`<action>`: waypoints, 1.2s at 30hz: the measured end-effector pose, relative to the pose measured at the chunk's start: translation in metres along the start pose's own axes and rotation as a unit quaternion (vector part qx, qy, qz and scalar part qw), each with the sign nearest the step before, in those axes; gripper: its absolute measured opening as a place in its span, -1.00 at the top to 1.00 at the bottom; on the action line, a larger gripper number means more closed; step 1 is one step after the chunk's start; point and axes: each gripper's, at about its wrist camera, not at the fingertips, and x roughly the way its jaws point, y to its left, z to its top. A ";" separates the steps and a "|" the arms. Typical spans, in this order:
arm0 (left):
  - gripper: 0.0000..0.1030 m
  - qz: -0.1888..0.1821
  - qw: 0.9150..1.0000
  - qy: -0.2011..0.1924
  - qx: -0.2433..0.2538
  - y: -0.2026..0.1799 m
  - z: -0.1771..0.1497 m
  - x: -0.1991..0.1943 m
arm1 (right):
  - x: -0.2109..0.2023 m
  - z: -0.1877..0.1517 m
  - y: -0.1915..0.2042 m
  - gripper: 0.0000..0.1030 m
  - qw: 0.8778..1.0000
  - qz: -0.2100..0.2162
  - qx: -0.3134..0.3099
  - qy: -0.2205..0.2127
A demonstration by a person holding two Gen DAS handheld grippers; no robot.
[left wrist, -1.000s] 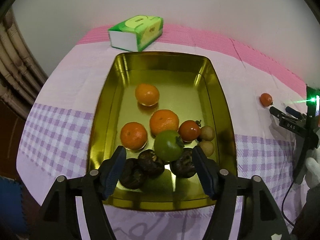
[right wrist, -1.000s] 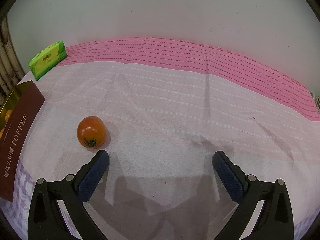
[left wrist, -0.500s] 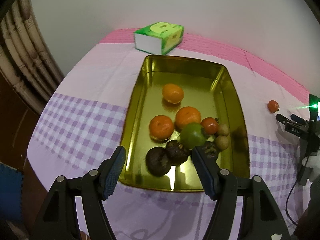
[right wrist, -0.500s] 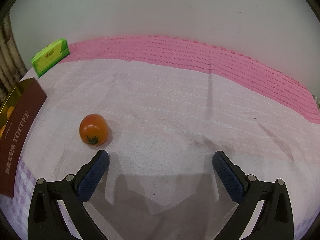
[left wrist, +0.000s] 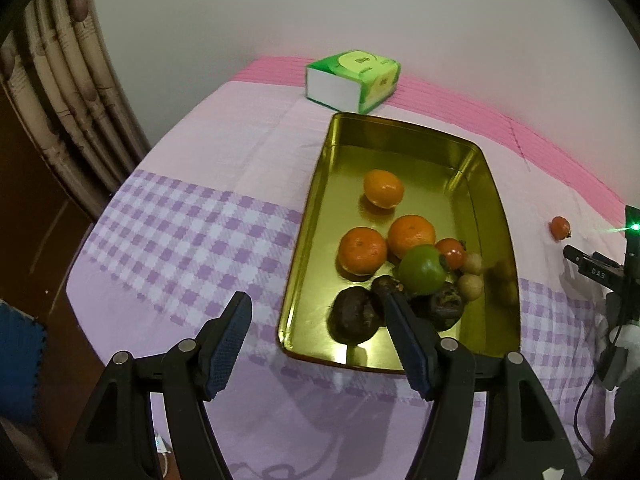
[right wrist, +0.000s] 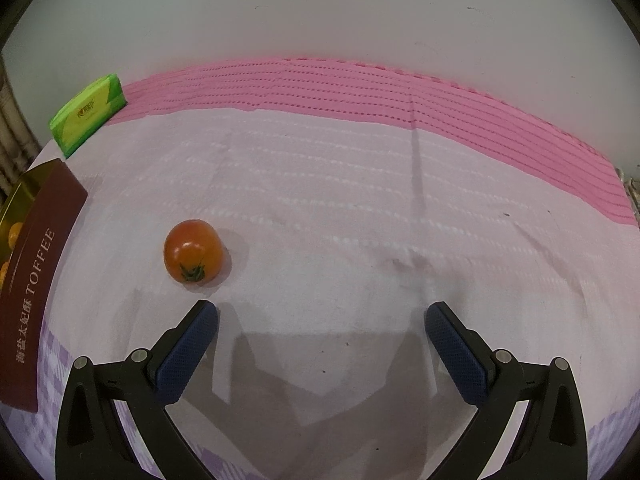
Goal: Organize fruits
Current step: 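Lift the open left gripper away from the tray, then move the right gripper to the orange-red tomato and grasp it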
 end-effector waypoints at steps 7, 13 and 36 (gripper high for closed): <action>-0.26 0.010 1.000 -0.002 -0.020 0.011 -0.001 -0.001 | -0.009 0.001 0.019 -0.75 0.999 0.026 -0.035 -0.005; -0.50 0.016 1.000 -0.002 -0.026 0.015 -0.001 0.002 | -0.019 0.008 0.047 -0.58 0.997 0.037 -0.064 -0.025; -0.74 0.027 0.999 -0.012 -0.031 0.017 0.001 0.001 | -0.005 0.019 0.056 0.35 0.997 0.044 -0.058 -0.019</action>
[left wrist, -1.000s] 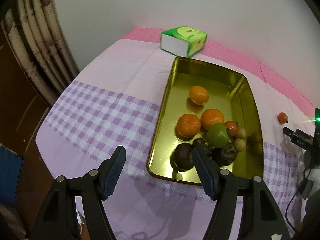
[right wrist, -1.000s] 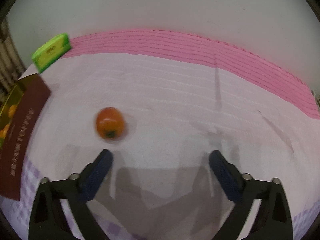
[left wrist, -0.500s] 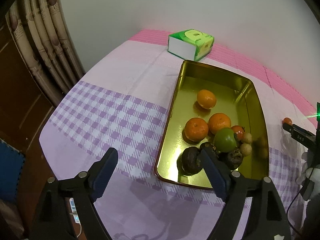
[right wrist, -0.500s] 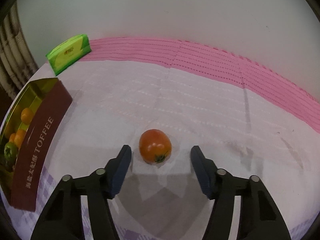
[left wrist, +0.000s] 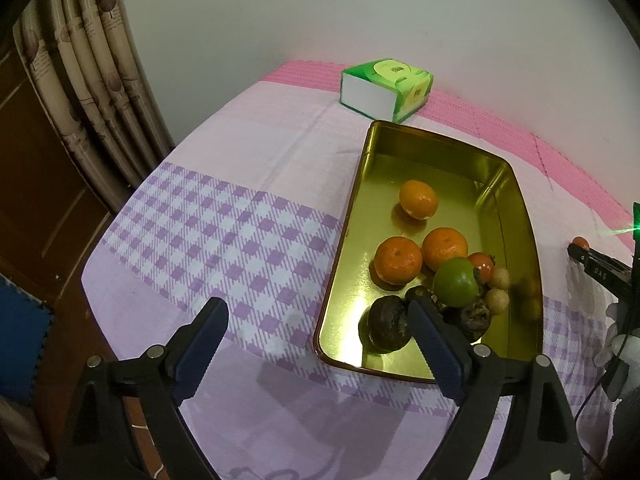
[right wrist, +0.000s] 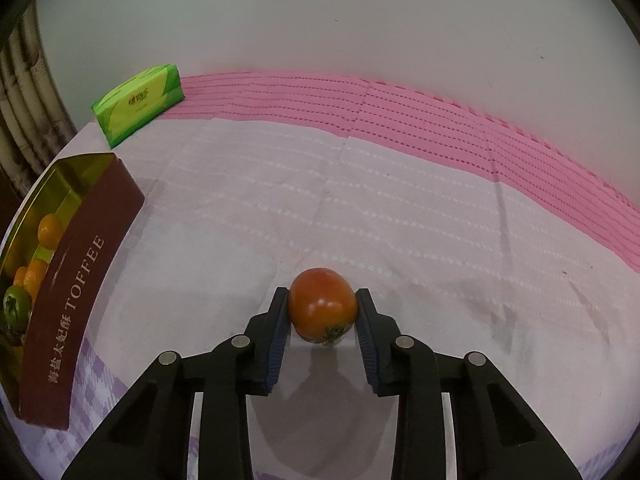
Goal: Organize fruits
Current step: 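Move the right gripper to the orange-red tomato and grasp it, then carry the orange-red tomato into the tin tray and open the right gripper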
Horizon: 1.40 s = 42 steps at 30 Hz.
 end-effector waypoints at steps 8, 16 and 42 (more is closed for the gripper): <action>-0.75 0.002 1.000 0.001 0.000 0.000 0.000 0.001 | -0.005 -0.002 0.001 0.35 1.000 0.001 -0.004 -0.004; -0.80 0.003 1.000 0.004 -0.001 0.001 -0.002 0.002 | -0.028 -0.005 0.012 0.35 1.000 0.018 -0.011 -0.017; -0.97 -0.004 1.000 0.004 -0.027 0.020 -0.008 -0.029 | -0.094 -0.018 0.147 0.35 0.981 0.156 -0.114 -0.029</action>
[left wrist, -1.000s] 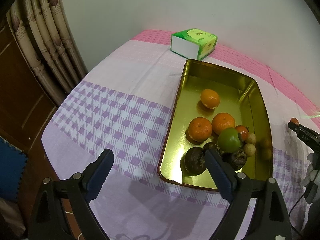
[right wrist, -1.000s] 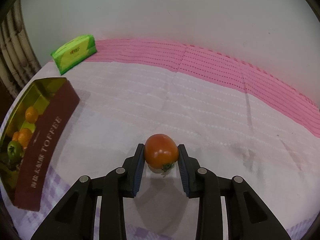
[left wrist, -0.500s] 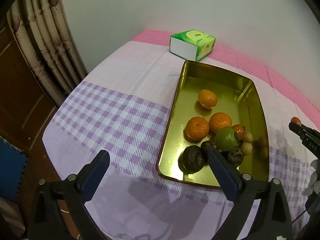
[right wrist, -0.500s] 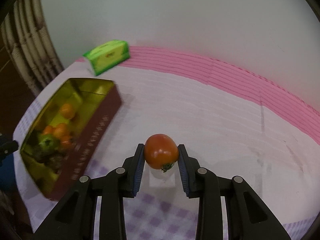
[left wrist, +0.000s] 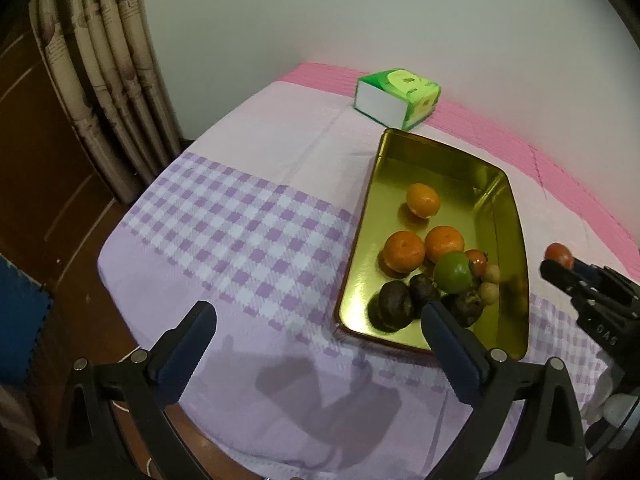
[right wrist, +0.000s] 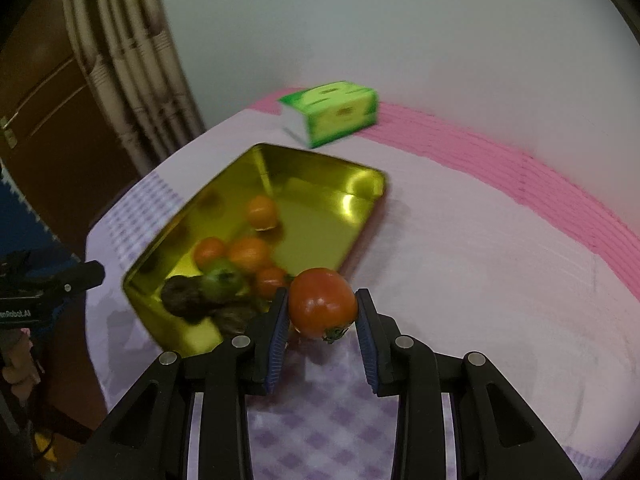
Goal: Organize fruits
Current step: 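Carry the orange-red tomato into the tin tray and open the right gripper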
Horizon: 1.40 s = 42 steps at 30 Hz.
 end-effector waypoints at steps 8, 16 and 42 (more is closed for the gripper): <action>-0.97 -0.007 1.000 0.003 -0.002 0.009 -0.007 -0.011 | 0.024 0.001 0.033 0.35 0.999 0.016 -0.024 0.019; -0.97 -0.007 1.000 0.002 -0.016 0.018 -0.012 -0.012 | 0.045 0.005 0.045 0.35 0.999 0.009 -0.034 0.031; -0.97 0.020 1.000 0.000 -0.005 0.013 -0.016 -0.004 | 0.060 0.003 0.043 0.16 0.999 -0.012 -0.016 0.046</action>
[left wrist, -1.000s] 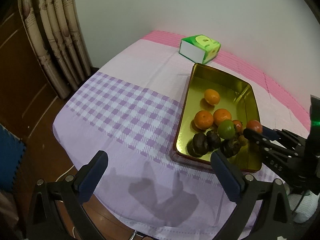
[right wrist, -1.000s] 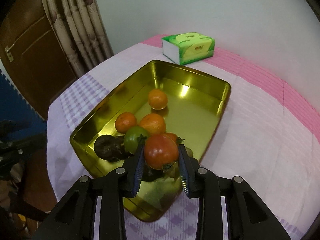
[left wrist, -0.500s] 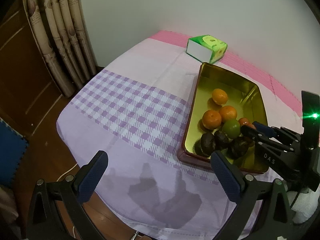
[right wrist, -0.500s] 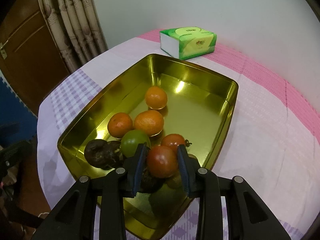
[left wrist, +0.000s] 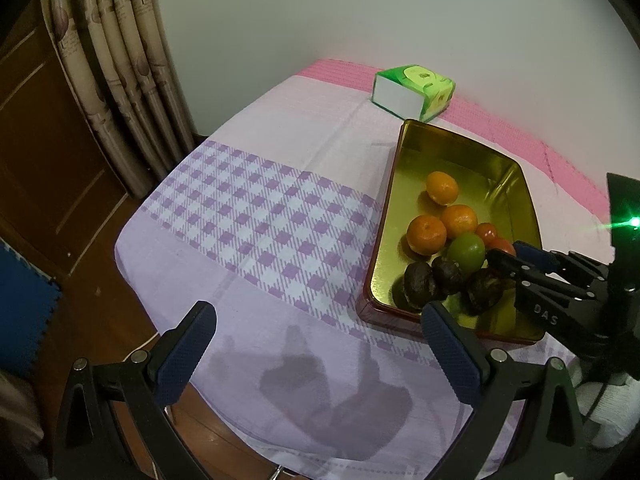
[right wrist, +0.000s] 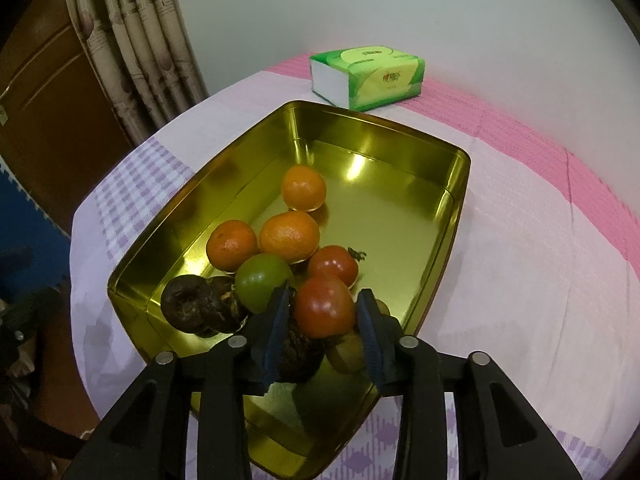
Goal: Organize fruits
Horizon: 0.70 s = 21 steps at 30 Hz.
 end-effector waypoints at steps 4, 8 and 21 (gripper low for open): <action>-0.97 0.004 1.000 -0.002 0.007 -0.002 0.000 0.001 | -0.011 0.000 0.000 -0.14 1.000 0.004 0.007 -0.008; -0.97 0.016 1.000 -0.008 0.019 -0.006 -0.001 0.000 | -0.027 0.001 0.004 -0.56 1.000 0.001 0.004 -0.024; -0.98 0.024 0.999 -0.017 0.037 -0.015 -0.004 -0.003 | -0.060 -0.018 0.004 -0.84 0.998 -0.044 0.002 -0.035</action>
